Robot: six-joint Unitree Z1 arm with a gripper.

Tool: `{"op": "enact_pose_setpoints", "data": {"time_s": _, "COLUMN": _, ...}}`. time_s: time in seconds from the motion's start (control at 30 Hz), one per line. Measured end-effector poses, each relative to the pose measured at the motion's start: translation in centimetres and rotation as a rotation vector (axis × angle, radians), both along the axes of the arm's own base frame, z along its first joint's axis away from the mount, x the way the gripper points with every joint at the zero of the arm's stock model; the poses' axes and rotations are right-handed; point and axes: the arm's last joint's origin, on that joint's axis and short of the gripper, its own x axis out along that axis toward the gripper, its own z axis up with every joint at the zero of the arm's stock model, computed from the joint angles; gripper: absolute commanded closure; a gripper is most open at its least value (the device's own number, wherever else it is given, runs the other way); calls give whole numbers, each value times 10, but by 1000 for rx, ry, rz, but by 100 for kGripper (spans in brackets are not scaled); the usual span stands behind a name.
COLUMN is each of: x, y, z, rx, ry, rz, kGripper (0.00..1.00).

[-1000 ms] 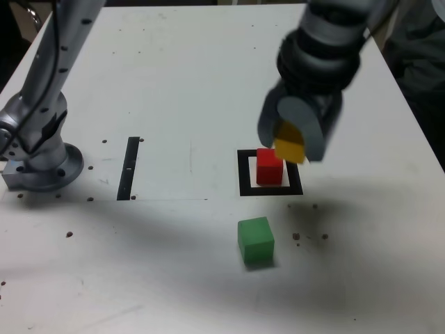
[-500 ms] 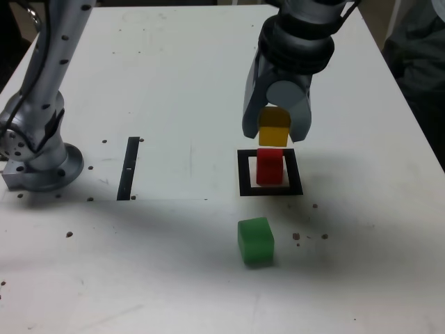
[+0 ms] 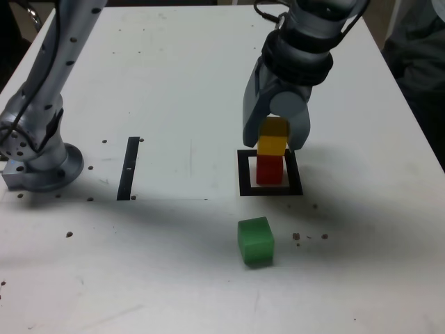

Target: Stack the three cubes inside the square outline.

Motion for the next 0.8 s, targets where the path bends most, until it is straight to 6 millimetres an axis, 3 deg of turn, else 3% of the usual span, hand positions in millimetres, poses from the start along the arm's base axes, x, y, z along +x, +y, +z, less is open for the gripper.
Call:
{"op": "enact_pose_setpoints", "data": {"time_s": 0.37, "x": 5, "y": 1, "z": -13, "rx": -21, "ry": 30, "rz": -1, "kGripper": 76}}
{"op": "enact_pose_setpoints", "data": {"time_s": 0.43, "x": 5, "y": 2, "z": -13, "rx": -22, "ry": 31, "rz": -2, "kGripper": 61}}
{"op": "enact_pose_setpoints", "data": {"time_s": 0.53, "x": 6, "y": 3, "z": -15, "rx": -29, "ry": 29, "rz": -12, "kGripper": 23}}
{"op": "enact_pose_setpoints", "data": {"time_s": 0.6, "x": 6, "y": 5, "z": -16, "rx": -35, "ry": 33, "rz": -18, "kGripper": 5}}
{"op": "enact_pose_setpoints", "data": {"time_s": 0.67, "x": 5, "y": 6, "z": -17, "rx": -37, "ry": 35, "rz": -17, "kGripper": 1}}
{"op": "enact_pose_setpoints", "data": {"time_s": 0.8, "x": 4, "y": 8, "z": -20, "rx": -43, "ry": 46, "rz": -14, "kGripper": 0}}
